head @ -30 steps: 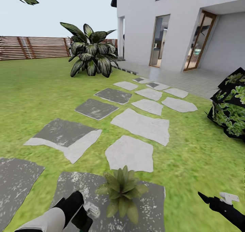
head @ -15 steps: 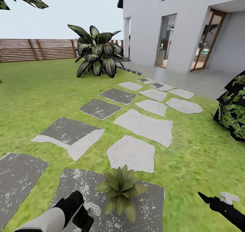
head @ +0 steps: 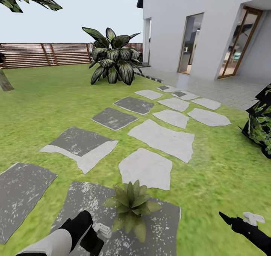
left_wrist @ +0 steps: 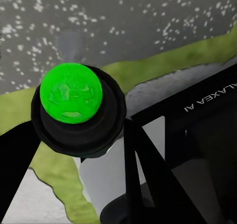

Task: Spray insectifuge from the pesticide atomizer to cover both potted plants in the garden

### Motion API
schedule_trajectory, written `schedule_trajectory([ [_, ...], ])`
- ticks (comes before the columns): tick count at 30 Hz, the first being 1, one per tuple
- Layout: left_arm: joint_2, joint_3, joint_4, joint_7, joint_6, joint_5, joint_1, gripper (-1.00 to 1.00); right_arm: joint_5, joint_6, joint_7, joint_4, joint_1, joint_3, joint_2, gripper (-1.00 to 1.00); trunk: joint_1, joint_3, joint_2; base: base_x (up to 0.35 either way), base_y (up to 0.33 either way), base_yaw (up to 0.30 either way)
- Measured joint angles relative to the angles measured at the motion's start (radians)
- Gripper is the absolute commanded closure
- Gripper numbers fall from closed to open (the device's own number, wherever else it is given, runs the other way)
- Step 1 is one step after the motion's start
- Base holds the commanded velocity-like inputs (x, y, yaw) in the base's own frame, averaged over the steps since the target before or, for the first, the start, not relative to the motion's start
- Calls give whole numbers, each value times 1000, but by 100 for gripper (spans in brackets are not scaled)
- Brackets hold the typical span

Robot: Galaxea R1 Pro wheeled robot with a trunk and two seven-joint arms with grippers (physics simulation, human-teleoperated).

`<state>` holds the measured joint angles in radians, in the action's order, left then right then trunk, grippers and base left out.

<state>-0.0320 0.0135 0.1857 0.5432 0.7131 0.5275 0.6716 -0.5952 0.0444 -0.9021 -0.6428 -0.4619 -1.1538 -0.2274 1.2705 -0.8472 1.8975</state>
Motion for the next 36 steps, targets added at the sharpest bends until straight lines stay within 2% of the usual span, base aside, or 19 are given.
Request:
schedule_trajectory([
  [10, 0, -2, 7, 0, 0, -6, 0, 100, 0, 0, 0, 0, 0, 0, 0, -100, 0, 0, 0, 36, -15, 268],
  [15, -2, 0, 8, 0, -2, -18, 0, 100, 0, 0, 1, -1, 0, 0, 0, -100, 0, 0, 0, 154, -227, 30],
  [25, -2, 1, 7, 0, -2, -18, 0, 100, 0, 0, 1, -1, 0, 0, 0, -100, 0, 0, 0, -18, -291, 263],
  [32, -3, 2, 8, 0, -1, -19, 0, 100, 0, 0, 2, 0, 0, 0, 0, -100, 0, 0, 0, -17, -40, 284],
  [36, -14, 2, 7, 0, -2, -19, 0, 100, 0, 0, 1, -1, 0, 0, 0, -100, 0, 0, 0, -1, -241, 161],
])
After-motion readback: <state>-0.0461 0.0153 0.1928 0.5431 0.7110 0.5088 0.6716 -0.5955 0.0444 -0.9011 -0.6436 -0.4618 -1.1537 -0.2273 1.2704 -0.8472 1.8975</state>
